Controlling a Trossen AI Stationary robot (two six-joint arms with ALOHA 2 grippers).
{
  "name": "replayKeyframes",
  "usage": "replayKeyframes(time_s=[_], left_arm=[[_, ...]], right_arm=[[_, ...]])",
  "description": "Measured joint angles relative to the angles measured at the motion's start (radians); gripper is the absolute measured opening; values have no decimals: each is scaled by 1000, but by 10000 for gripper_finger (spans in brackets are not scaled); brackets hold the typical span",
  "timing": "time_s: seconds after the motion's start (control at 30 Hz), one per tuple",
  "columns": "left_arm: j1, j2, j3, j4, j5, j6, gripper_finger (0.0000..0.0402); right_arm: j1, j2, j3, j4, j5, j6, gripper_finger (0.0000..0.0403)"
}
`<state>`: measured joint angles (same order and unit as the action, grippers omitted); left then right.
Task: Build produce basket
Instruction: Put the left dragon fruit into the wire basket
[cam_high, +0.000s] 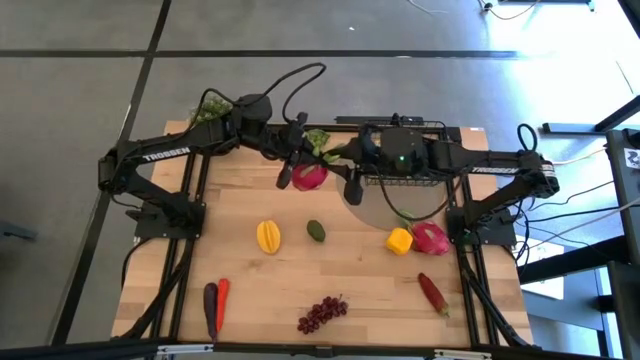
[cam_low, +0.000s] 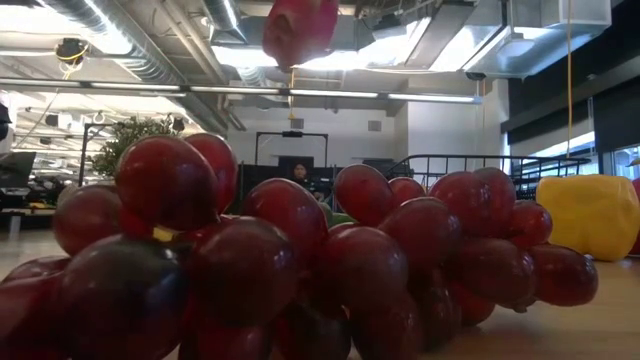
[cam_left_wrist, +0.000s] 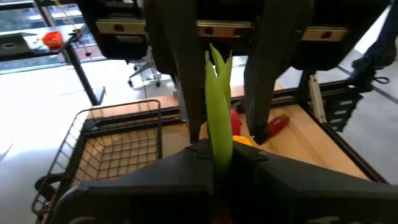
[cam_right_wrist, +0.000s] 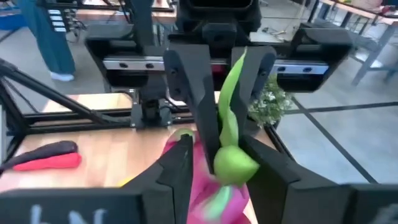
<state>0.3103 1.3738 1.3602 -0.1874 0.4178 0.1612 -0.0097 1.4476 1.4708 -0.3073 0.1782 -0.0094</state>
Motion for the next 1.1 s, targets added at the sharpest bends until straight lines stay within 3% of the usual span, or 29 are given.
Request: replayKeyframes(time_s=[1.1], left_arm=[[1, 0, 0, -51, -10, 32, 0]], right_arm=[[-14, 24, 0, 51, -44, -21, 123]])
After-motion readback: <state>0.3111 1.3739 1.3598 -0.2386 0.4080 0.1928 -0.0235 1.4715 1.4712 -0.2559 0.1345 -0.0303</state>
